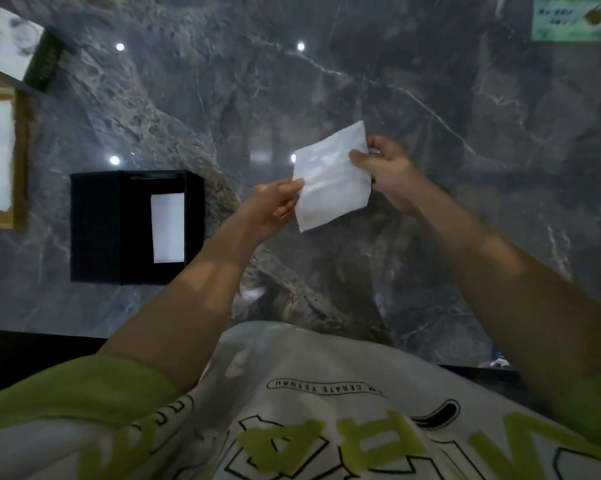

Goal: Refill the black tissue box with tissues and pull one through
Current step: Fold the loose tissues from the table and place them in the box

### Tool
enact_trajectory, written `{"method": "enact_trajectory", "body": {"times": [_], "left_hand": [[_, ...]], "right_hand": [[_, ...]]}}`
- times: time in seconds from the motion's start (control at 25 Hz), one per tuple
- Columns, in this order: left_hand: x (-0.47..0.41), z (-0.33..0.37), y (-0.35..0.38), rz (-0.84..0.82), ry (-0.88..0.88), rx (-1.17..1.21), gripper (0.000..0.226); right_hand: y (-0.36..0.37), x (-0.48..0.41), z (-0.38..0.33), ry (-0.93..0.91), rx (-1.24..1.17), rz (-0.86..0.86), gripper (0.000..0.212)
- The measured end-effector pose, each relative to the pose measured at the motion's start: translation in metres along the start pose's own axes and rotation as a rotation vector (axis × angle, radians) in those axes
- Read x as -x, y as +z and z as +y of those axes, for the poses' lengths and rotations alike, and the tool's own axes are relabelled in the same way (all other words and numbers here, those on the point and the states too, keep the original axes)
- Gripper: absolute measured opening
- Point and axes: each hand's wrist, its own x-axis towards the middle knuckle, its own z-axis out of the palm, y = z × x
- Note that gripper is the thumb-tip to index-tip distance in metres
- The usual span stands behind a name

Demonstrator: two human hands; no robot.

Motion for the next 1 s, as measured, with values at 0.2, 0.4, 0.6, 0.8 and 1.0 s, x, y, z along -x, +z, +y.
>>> {"method": "enact_trajectory", "body": {"times": [0.2,0.4,0.6,0.8,1.0], "left_hand": [[0.032,-0.013,-0.027,-0.031,0.026,-0.067,0.006],[0.064,-0.021,-0.057,-0.043,0.119,-0.039,0.006],[0.089,-0.023,-0.086,-0.062,0.261,-0.062,0.010],[0.100,-0.019,-0.117,-0.098,0.317,-0.019,0.017],[0.106,0.000,-0.164,-0.195,0.304,0.069,0.021]], "right_hand": [[0.024,0.038,0.003,0.010,-0.069,-0.062,0.026],[0.047,0.062,0.011,0.040,-0.224,-0.180,0.014],[0.063,0.076,0.013,0.061,-0.107,-0.314,0.028],[0.093,0.085,0.000,0.020,-0.077,-0.278,0.022],[0.139,0.090,-0.008,-0.013,-0.117,-0.222,0.023]]}}
